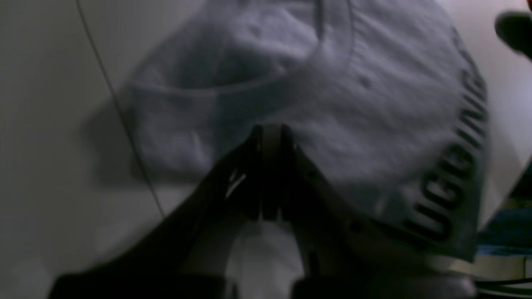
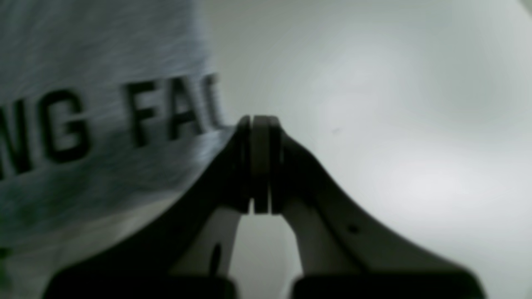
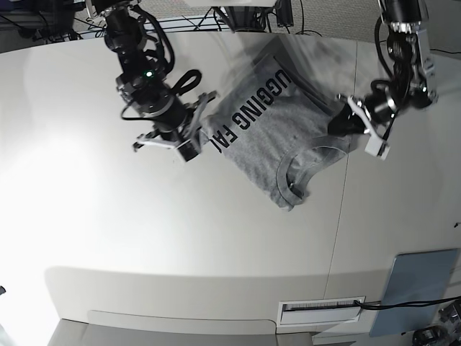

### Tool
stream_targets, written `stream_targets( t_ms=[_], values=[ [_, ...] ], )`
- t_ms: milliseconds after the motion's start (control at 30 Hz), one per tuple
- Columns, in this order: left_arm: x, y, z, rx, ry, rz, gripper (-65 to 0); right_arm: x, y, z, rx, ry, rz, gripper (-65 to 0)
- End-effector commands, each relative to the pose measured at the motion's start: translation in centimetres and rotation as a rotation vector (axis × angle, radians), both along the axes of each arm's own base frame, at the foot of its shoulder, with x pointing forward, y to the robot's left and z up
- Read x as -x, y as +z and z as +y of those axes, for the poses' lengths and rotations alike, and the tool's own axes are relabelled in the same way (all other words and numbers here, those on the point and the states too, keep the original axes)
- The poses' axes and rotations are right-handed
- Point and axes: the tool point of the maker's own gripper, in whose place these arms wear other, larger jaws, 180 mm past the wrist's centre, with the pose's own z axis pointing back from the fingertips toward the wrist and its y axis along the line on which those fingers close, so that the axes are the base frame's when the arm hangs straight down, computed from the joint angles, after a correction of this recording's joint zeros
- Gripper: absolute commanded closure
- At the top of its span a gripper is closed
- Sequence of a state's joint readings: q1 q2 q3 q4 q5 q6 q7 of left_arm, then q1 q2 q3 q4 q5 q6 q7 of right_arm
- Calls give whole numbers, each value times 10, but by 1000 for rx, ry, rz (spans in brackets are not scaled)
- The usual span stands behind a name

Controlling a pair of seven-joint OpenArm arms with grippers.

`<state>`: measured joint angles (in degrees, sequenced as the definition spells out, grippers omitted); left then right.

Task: Fold the T-shirt properly
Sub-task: 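Rotate the folded shirt with both grippers to square it on the table, then release the shirt and raise both grippers away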

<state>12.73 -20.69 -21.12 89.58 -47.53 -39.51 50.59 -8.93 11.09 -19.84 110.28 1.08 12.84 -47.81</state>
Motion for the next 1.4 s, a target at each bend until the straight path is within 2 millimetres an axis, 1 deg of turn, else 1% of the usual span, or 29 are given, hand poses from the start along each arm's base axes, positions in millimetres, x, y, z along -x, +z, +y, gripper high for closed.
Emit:
stream_targets(
  t_ms=[0, 100, 200, 267, 333, 400, 467, 567, 633, 733, 833, 867, 1000, 1067, 1133, 1233, 1300, 1367],
  values=[
    [1, 10, 6, 4, 9, -34, 0, -10, 13, -2, -20, -11, -59, 0],
    [20, 2, 9, 8, 35, 2, 0, -18, 8, -12, -20, -40, -54, 0],
    [37, -9, 2, 29, 44, 46, 0, -25, -6, -13, -21, -47, -23, 0],
    [45, -16, -3, 38, 50, 68, 0, -29, -18, -12, -19, -53, 7, 0],
    [48, -23, -8, 32, 60, 79, 0, -30, -30, -9, -25, -63, 41, 0],
    [41, -27, -9, 21, 90, 47, 0, -27, -39, -3, -34, -62, 72, 0],
    [32, -28, -10, 1, 116, 9, 0, -21, -44, 2, -28, -32, 101, 0],
    [15, -35, -9, -31, 165, 12, 0, -13, -50, 6, -16, -12, 135, 0],
    [4, -38, -15, -34, 149, 14, 0, -6, -54, 8, -13, -5, 155, 0],
    [-10, -44, -32, -49, 101, 13, 0, 11, -66, 9, -9, -2, 198, 0],
    [-29, -51, -41, -87, 112, -8, 0, 28, -71, 11, -16, 2, 223, 0],
    [-35, -53, -45, -99, 109, -17, 0, 34, -70, 13, -21, 5, 226, 0],
    [-51, -54, -72, -118, 27, -49, 0, 51, -60, 19, -43, 15, 216, 0],
    [-61, -51, -80, -145, 0, -65, 0, 57, -57, 18, -33, 16, 210, 0],
    [-72, -47, -79, -187, -5, -85, 0, 61, -57, 14, -9, 7, 205, 0],
    [-86, -39, -71, -211, 15, -108, 0, 63, -54, 1, 41, -37, 185, 0],
    [-88, -36, -66, -209, 30, -107, 0, 63, -45, -8, 61, -51, 155, 0],
    [-84, -31, -66, -172, 10, -96, 0, 63, -32, -13, 75, -41, 122, 0]
  ],
)
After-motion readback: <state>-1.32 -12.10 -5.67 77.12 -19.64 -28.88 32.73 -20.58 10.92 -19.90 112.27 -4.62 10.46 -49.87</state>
